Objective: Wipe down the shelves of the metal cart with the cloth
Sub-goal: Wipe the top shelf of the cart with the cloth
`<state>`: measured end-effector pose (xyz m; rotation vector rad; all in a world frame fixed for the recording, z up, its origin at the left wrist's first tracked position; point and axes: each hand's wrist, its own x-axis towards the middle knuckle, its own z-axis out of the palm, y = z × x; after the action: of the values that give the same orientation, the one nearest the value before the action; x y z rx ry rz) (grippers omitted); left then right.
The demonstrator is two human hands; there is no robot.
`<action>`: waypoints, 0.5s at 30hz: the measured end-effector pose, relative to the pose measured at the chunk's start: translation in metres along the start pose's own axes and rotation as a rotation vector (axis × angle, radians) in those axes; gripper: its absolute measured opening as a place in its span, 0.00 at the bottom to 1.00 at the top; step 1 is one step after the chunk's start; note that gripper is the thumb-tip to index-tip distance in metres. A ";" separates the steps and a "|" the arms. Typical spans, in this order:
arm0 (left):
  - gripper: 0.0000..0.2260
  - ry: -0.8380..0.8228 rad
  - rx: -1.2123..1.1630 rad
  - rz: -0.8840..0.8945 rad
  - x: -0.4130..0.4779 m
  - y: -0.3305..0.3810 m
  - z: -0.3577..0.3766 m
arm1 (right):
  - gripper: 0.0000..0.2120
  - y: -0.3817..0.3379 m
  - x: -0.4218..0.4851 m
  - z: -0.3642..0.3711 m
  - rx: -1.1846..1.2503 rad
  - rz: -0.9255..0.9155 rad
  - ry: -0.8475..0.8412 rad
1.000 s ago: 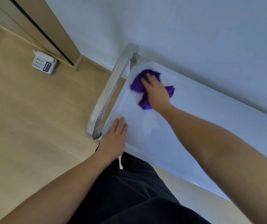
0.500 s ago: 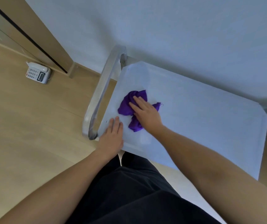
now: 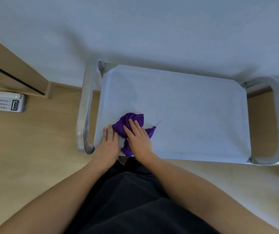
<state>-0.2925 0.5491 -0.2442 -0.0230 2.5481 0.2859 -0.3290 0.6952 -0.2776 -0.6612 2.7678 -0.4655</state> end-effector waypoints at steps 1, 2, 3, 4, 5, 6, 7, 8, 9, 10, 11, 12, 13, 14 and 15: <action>0.34 -0.007 -0.005 0.010 0.000 -0.002 0.000 | 0.29 0.002 -0.006 -0.001 -0.003 0.009 0.001; 0.33 -0.016 0.001 0.019 -0.001 -0.004 -0.001 | 0.28 0.005 -0.011 -0.002 -0.004 0.021 0.002; 0.33 -0.025 0.010 0.028 -0.001 -0.005 -0.001 | 0.27 0.008 -0.014 -0.003 -0.002 0.033 -0.005; 0.33 -0.031 0.019 0.033 -0.002 -0.004 -0.002 | 0.26 0.011 -0.018 -0.005 0.001 0.046 -0.013; 0.33 -0.032 0.026 0.034 -0.002 -0.003 -0.002 | 0.25 0.012 -0.021 -0.006 0.005 0.061 -0.014; 0.33 -0.031 0.037 0.034 -0.002 -0.001 -0.003 | 0.24 0.012 -0.024 -0.007 0.008 0.080 -0.011; 0.33 -0.030 0.052 0.029 -0.002 0.001 -0.003 | 0.24 0.010 -0.026 -0.008 0.013 0.102 -0.006; 0.33 -0.027 0.073 0.026 -0.002 0.002 -0.004 | 0.24 0.008 -0.028 -0.009 0.017 0.124 -0.005; 0.32 -0.017 0.095 0.028 -0.002 0.004 -0.005 | 0.24 0.007 -0.030 -0.009 0.019 0.145 -0.004; 0.32 -0.002 0.114 0.042 -0.002 0.007 -0.007 | 0.24 0.005 -0.031 -0.009 0.024 0.165 -0.003; 0.30 0.023 0.125 0.073 -0.003 0.010 -0.008 | 0.24 0.005 -0.032 -0.009 0.030 0.181 -0.001; 0.27 0.054 0.127 0.116 -0.002 0.015 -0.008 | 0.24 0.006 -0.034 -0.010 0.038 0.193 0.002; 0.23 0.081 0.120 0.157 -0.002 0.020 -0.007 | 0.25 0.007 -0.035 -0.011 0.047 0.200 0.004; 0.21 0.098 0.101 0.185 -0.003 0.027 -0.007 | 0.26 0.010 -0.036 -0.014 0.054 0.205 0.007; 0.19 0.108 0.078 0.199 -0.003 0.034 -0.007 | 0.26 0.014 -0.037 -0.017 0.058 0.211 0.009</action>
<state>-0.2966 0.5806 -0.2307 0.2529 2.6707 0.2682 -0.3083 0.7291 -0.2608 -0.3492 2.7798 -0.5004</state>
